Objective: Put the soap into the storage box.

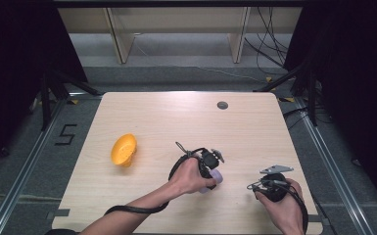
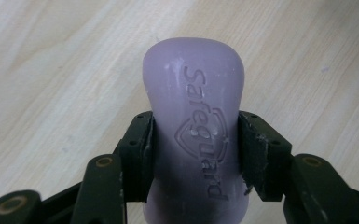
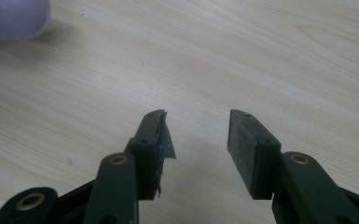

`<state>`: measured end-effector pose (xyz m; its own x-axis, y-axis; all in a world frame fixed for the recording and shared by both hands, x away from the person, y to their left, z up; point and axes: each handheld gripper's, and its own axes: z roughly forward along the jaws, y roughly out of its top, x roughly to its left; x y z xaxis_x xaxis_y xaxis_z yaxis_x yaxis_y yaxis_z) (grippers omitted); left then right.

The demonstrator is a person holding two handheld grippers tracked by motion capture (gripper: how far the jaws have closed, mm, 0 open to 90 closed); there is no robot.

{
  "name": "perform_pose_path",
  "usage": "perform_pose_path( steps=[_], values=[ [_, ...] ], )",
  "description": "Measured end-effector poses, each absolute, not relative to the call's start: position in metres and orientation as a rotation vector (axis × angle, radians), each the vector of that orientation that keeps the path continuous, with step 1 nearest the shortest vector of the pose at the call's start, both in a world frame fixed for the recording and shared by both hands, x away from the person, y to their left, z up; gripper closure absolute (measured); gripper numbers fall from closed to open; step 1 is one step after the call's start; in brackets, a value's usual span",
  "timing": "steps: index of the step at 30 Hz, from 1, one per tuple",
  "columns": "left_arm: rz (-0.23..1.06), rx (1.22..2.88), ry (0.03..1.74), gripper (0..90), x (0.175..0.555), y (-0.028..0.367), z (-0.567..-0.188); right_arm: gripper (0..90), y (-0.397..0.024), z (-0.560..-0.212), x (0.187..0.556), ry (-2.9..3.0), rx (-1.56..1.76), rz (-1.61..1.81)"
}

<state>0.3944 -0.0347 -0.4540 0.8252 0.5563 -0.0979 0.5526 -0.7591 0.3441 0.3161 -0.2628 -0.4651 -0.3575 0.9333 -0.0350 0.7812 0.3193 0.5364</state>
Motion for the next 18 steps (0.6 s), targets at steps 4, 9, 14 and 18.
perform_pose_path(
  steps=[4,9,14,18],
  values=[
    [0.037,2.642,0.853,49.3,0.397,-0.02,-0.447,56.8,-0.262,-0.464,0.315,2.247,1.531,0.624],
    [0.063,2.598,0.914,49.4,0.399,-0.001,-0.439,56.9,-0.262,-0.463,0.315,2.241,1.527,0.626],
    [0.093,2.562,0.976,49.4,0.405,0.02,-0.433,56.9,-0.262,-0.461,0.314,2.23,1.521,0.635],
    [0.109,2.54,1.019,49.4,0.408,0.035,-0.429,56.9,-0.262,-0.461,0.315,2.244,1.496,0.639]
  ],
)
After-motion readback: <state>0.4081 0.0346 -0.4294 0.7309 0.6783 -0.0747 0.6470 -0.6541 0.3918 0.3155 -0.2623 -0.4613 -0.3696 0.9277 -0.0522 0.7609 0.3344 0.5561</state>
